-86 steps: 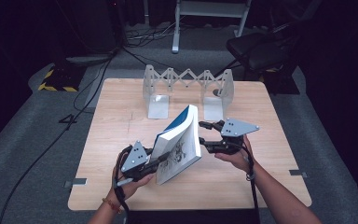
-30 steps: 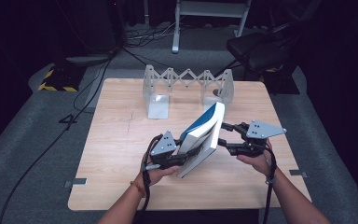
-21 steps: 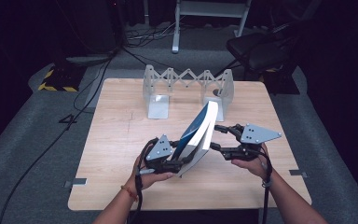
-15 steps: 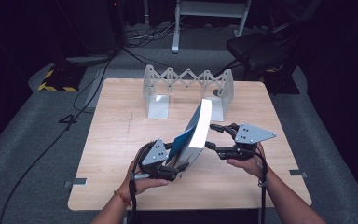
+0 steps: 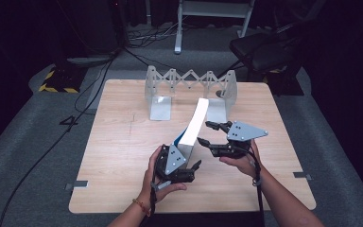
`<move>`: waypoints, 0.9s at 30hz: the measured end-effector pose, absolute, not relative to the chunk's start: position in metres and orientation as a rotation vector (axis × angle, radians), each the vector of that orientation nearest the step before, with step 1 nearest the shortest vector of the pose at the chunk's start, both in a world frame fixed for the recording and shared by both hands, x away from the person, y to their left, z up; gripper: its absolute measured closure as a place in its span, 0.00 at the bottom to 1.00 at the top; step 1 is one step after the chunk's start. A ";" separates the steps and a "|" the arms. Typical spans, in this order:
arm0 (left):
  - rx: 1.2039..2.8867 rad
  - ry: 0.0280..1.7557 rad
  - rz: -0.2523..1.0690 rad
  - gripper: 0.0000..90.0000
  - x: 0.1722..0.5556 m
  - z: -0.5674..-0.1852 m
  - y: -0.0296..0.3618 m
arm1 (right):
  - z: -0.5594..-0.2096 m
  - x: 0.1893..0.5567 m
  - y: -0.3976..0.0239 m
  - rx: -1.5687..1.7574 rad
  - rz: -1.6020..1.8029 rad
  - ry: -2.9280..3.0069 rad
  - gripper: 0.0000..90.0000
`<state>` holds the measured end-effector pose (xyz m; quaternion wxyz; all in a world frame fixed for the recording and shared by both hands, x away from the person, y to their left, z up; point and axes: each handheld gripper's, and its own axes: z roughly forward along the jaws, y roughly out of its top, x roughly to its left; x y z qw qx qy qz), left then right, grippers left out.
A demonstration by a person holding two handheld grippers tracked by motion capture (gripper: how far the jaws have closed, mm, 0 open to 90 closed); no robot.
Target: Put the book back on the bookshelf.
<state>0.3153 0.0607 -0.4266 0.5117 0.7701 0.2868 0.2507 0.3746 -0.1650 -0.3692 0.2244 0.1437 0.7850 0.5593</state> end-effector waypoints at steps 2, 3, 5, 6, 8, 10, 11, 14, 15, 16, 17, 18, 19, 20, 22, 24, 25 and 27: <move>1.837 0.708 0.630 0.30 0.317 -0.427 0.062 | -0.371 0.378 -0.164 0.410 1.547 2.161 0.43; 1.827 0.717 0.635 0.33 0.318 -0.427 0.063 | -0.372 0.379 -0.164 0.418 1.555 2.158 0.43; 1.818 0.731 0.640 0.39 0.319 -0.427 0.065 | -0.373 0.382 -0.163 0.428 1.563 2.162 0.43; 1.817 0.730 0.635 0.40 0.319 -0.427 0.066 | -0.373 0.382 -0.162 0.432 1.566 2.160 0.43; 1.817 0.723 0.634 0.43 0.320 -0.427 0.068 | -0.375 0.383 -0.162 0.435 1.554 2.163 0.43; 1.822 0.708 0.637 0.45 0.320 -0.427 0.070 | -0.377 0.384 -0.163 0.439 1.541 2.169 0.42; 1.822 0.708 0.637 0.46 0.320 -0.427 0.070 | -0.377 0.384 -0.163 0.439 1.541 2.169 0.42; 1.831 0.690 0.645 0.49 0.320 -0.426 0.073 | -0.380 0.386 -0.174 0.441 1.509 2.180 0.40; 1.831 0.689 0.642 0.50 0.321 -0.426 0.074 | -0.381 0.387 -0.179 0.443 1.480 2.186 0.40; 1.828 0.689 0.642 0.51 0.321 -0.426 0.076 | -0.382 0.387 -0.183 0.445 1.460 2.193 0.40; 1.828 0.689 0.638 0.52 0.321 -0.426 0.077 | -0.385 0.387 -0.189 0.456 1.441 2.203 0.40; 1.829 0.690 0.637 0.53 0.322 -0.426 0.079 | -0.388 0.388 -0.196 0.462 1.422 2.210 0.39; 1.829 0.693 0.632 0.54 0.322 -0.426 0.080 | -0.392 0.389 -0.204 0.479 1.400 2.222 0.39; 1.828 0.694 0.625 0.56 0.324 -0.426 0.083 | -0.395 0.390 -0.212 0.496 1.383 2.238 0.39; 1.831 0.696 0.623 0.58 0.325 -0.425 0.086 | -0.401 0.392 -0.222 0.523 1.368 2.252 0.39; 1.816 0.709 0.607 0.62 0.327 -0.425 0.092 | -0.411 0.395 -0.240 0.598 1.334 2.269 0.39; 1.807 0.712 0.581 0.65 0.330 -0.425 0.098 | -0.419 0.395 -0.252 0.636 1.313 2.279 0.39; 1.808 0.707 0.584 0.65 0.331 -0.425 0.099 | -0.429 0.395 -0.263 0.666 1.271 2.292 0.39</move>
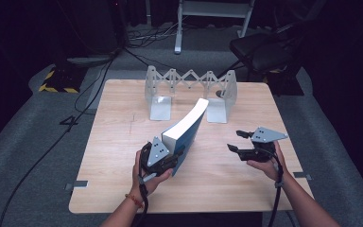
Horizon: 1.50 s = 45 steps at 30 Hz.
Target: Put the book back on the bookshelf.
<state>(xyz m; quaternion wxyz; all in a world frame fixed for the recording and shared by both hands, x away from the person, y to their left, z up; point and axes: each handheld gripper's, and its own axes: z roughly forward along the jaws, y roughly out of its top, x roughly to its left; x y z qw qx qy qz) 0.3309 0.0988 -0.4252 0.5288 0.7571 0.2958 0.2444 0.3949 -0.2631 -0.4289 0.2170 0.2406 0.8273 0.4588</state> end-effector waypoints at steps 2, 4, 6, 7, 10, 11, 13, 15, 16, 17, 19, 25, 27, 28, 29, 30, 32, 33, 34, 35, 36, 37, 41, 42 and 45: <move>1.807 0.700 0.572 0.65 0.332 -0.425 0.099 | -0.440 0.394 -0.274 0.696 1.219 2.306 0.39; 1.806 0.698 0.568 0.66 0.334 -0.425 0.101 | -0.448 0.394 -0.283 0.721 1.188 2.317 0.39; 1.797 0.706 0.555 0.66 0.335 -0.425 0.103 | -0.455 0.395 -0.293 0.752 1.179 2.317 0.39; 1.784 0.714 0.546 0.65 0.337 -0.426 0.105 | -0.457 0.396 -0.296 0.771 1.182 2.322 0.39; 1.755 0.733 0.536 0.64 0.341 -0.424 0.107 | -0.463 0.400 -0.303 0.788 1.148 2.338 0.38; 1.750 0.737 0.525 0.63 0.343 -0.423 0.108 | -0.465 0.401 -0.305 0.796 1.147 2.347 0.38; 1.739 0.738 0.515 0.62 0.345 -0.421 0.108 | -0.466 0.403 -0.307 0.803 1.152 2.357 0.38; 1.720 0.730 0.470 0.62 0.352 -0.415 0.107 | -0.470 0.406 -0.312 0.835 1.138 2.364 0.38; 1.725 0.722 0.473 0.63 0.353 -0.414 0.106 | -0.471 0.408 -0.313 0.845 1.126 2.360 0.38; 1.726 0.715 0.459 0.64 0.354 -0.413 0.106 | -0.471 0.408 -0.314 0.849 1.120 2.361 0.38; 1.735 0.703 0.442 0.66 0.354 -0.413 0.105 | -0.472 0.409 -0.316 0.854 1.127 2.358 0.38; 1.758 0.616 0.373 0.67 0.351 -0.412 0.089 | -0.469 0.409 -0.318 0.840 1.131 2.354 0.38; 1.759 0.588 0.337 0.67 0.351 -0.412 0.084 | -0.468 0.408 -0.318 0.834 1.128 2.351 0.38; 1.757 0.569 0.313 0.67 0.350 -0.411 0.080 | -0.467 0.408 -0.318 0.816 1.131 2.351 0.38; 1.751 0.552 0.279 0.67 0.350 -0.411 0.076 | -0.466 0.407 -0.318 0.803 1.138 2.351 0.38; 1.751 0.533 0.253 0.67 0.350 -0.411 0.072 | -0.465 0.407 -0.318 0.786 1.146 2.354 0.38; 1.774 0.450 0.209 0.67 0.347 -0.410 0.057 | -0.464 0.404 -0.317 0.741 1.178 2.369 0.37; 1.774 0.450 0.209 0.67 0.347 -0.410 0.057 | -0.464 0.404 -0.317 0.741 1.178 2.369 0.37; 1.784 0.413 0.193 0.67 0.346 -0.410 0.050 | -0.463 0.402 -0.317 0.722 1.192 2.377 0.37; 1.794 0.391 0.182 0.67 0.345 -0.409 0.046 | -0.462 0.401 -0.316 0.697 1.204 2.388 0.37; 1.794 0.369 0.151 0.67 0.344 -0.408 0.041 | -0.460 0.398 -0.316 0.653 1.237 2.402 0.37; 1.796 0.355 0.139 0.67 0.345 -0.407 0.039 | -0.459 0.396 -0.315 0.627 1.251 2.417 0.37; 1.813 0.303 0.110 0.67 0.344 -0.406 0.039 | -0.456 0.390 -0.309 0.550 1.296 2.452 0.36; 1.820 0.297 0.111 0.67 0.344 -0.406 0.041 | -0.455 0.388 -0.307 0.528 1.302 2.463 0.36; 1.820 0.308 0.101 0.67 0.346 -0.408 0.045 | -0.453 0.385 -0.301 0.493 1.333 2.473 0.36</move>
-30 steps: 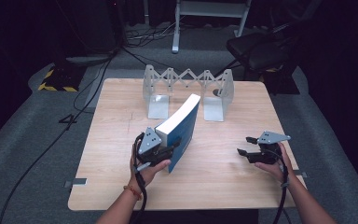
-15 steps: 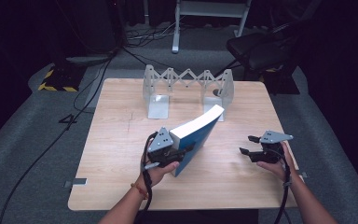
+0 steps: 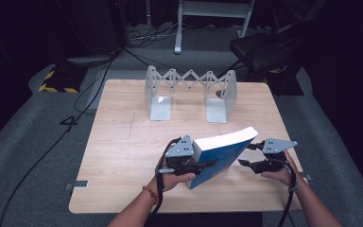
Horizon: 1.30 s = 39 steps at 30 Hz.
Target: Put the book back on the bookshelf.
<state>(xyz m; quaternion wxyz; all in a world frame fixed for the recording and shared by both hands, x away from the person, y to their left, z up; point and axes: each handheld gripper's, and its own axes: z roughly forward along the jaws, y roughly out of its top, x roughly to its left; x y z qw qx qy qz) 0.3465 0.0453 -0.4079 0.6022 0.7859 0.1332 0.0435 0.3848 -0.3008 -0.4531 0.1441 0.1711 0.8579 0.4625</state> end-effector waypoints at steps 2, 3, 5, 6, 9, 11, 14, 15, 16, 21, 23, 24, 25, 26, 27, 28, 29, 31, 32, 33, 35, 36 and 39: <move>1.820 0.321 0.088 0.67 0.349 -0.410 0.051 | -0.452 0.384 -0.295 0.473 1.353 2.475 0.36; 1.815 0.332 0.091 0.67 0.350 -0.410 0.052 | -0.450 0.383 -0.290 0.456 1.355 2.469 0.36; 1.819 0.328 0.094 0.67 0.350 -0.410 0.052 | -0.448 0.385 -0.284 0.455 1.371 2.450 0.36; 1.828 0.310 0.095 0.66 0.350 -0.410 0.052 | -0.447 0.386 -0.283 0.450 1.377 2.447 0.33; 1.833 0.305 0.104 0.66 0.349 -0.409 0.052 | -0.443 0.387 -0.278 0.411 1.418 2.469 0.32; 1.836 0.301 0.107 0.66 0.349 -0.409 0.052 | -0.440 0.388 -0.275 0.384 1.451 2.472 0.32; 1.841 0.296 0.111 0.66 0.349 -0.409 0.052 | -0.436 0.391 -0.273 0.356 1.512 2.475 0.31; 1.843 0.299 0.118 0.65 0.349 -0.409 0.052 | -0.435 0.391 -0.271 0.351 1.541 2.472 0.32; 1.843 0.299 0.118 0.65 0.349 -0.409 0.052 | -0.435 0.391 -0.271 0.351 1.541 2.472 0.32; 1.868 0.292 0.177 0.63 0.345 -0.409 0.055 | -0.431 0.388 -0.267 0.314 1.545 2.478 0.41; 1.900 0.296 0.212 0.59 0.343 -0.411 0.056 | -0.431 0.389 -0.271 0.312 1.572 2.492 0.45; 1.917 0.311 0.224 0.54 0.341 -0.414 0.056 | -0.431 0.389 -0.272 0.304 1.573 2.496 0.46; 1.918 0.324 0.227 0.50 0.340 -0.416 0.057 | -0.430 0.388 -0.273 0.292 1.560 2.499 0.46; 1.923 0.339 0.231 0.49 0.338 -0.419 0.058 | -0.429 0.387 -0.273 0.291 1.555 2.500 0.46; 1.933 0.343 0.247 0.49 0.336 -0.421 0.059 | -0.429 0.385 -0.274 0.292 1.546 2.501 0.47; 1.933 0.343 0.247 0.49 0.336 -0.421 0.059 | -0.428 0.384 -0.274 0.293 1.536 2.501 0.47; 1.963 0.347 0.291 0.49 0.330 -0.425 0.060 | -0.427 0.382 -0.275 0.284 1.523 2.499 0.49; 1.993 0.352 0.316 0.48 0.328 -0.428 0.062 | -0.427 0.379 -0.277 0.274 1.521 2.499 0.51; 1.993 0.352 0.316 0.48 0.328 -0.428 0.062 | -0.427 0.379 -0.277 0.274 1.521 2.499 0.51; 2.007 0.357 0.323 0.48 0.327 -0.431 0.063 | -0.426 0.377 -0.279 0.264 1.521 2.502 0.53; 2.025 0.363 0.336 0.46 0.327 -0.432 0.063 | -0.423 0.371 -0.283 0.236 1.534 2.492 0.56; 2.029 0.365 0.346 0.46 0.326 -0.433 0.063 | -0.423 0.371 -0.283 0.236 1.534 2.492 0.56; 2.057 0.375 0.377 0.44 0.328 -0.433 0.063 | -0.415 0.362 -0.285 0.187 1.556 2.484 0.60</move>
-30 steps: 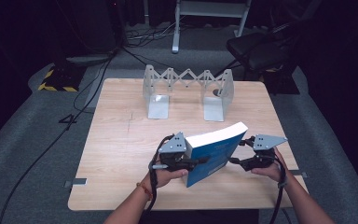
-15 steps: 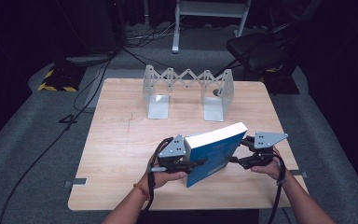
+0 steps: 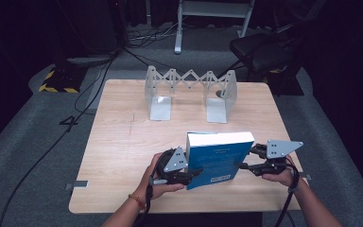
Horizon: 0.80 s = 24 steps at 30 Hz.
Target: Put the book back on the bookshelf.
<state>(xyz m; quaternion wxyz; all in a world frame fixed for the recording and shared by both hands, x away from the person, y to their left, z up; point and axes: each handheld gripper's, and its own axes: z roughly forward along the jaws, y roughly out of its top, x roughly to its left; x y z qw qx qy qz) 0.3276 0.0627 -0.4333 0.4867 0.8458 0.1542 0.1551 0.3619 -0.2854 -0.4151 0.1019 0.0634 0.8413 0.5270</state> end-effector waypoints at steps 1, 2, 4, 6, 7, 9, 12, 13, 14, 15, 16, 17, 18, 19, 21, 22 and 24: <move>2.064 0.374 0.385 0.42 0.328 -0.434 0.063 | -0.413 0.359 -0.285 0.168 1.553 2.485 0.61; 2.066 0.375 0.391 0.41 0.328 -0.435 0.064 | -0.412 0.357 -0.284 0.149 1.554 2.485 0.62; 2.089 0.385 0.408 0.40 0.328 -0.437 0.065 | -0.409 0.353 -0.282 0.126 1.552 2.489 0.62; 2.120 0.402 0.455 0.39 0.326 -0.440 0.065 | -0.406 0.349 -0.279 0.119 1.540 2.489 0.63; 2.122 0.421 0.472 0.39 0.326 -0.442 0.065 | -0.405 0.348 -0.276 0.112 1.538 2.489 0.63; 2.116 0.442 0.464 0.40 0.327 -0.443 0.067 | -0.401 0.345 -0.270 0.123 1.536 2.473 0.63; 2.117 0.444 0.467 0.39 0.328 -0.443 0.068 | -0.397 0.344 -0.263 0.138 1.569 2.464 0.63; 2.119 0.444 0.466 0.39 0.327 -0.443 0.068 | -0.396 0.343 -0.259 0.141 1.568 2.459 0.63; 2.120 0.442 0.471 0.39 0.327 -0.443 0.067 | -0.394 0.343 -0.256 0.148 1.564 2.454 0.63; 2.119 0.444 0.471 0.39 0.327 -0.443 0.067 | -0.393 0.342 -0.253 0.162 1.563 2.450 0.62; 2.120 0.445 0.471 0.39 0.327 -0.443 0.067 | -0.393 0.342 -0.250 0.177 1.575 2.443 0.62; 2.120 0.446 0.469 0.39 0.327 -0.443 0.067 | -0.392 0.343 -0.249 0.181 1.579 2.441 0.62; 2.120 0.447 0.470 0.39 0.327 -0.443 0.067 | -0.392 0.343 -0.248 0.188 1.585 2.441 0.62; 2.123 0.446 0.470 0.38 0.327 -0.443 0.067 | -0.392 0.344 -0.247 0.202 1.594 2.436 0.63; 2.138 0.445 0.485 0.38 0.327 -0.444 0.067 | -0.391 0.344 -0.246 0.214 1.594 2.440 0.64; 2.147 0.444 0.491 0.37 0.327 -0.444 0.066 | -0.391 0.344 -0.246 0.207 1.604 2.446 0.66; 2.200 0.439 0.519 0.37 0.325 -0.446 0.066 | -0.390 0.344 -0.245 0.207 1.607 2.452 0.66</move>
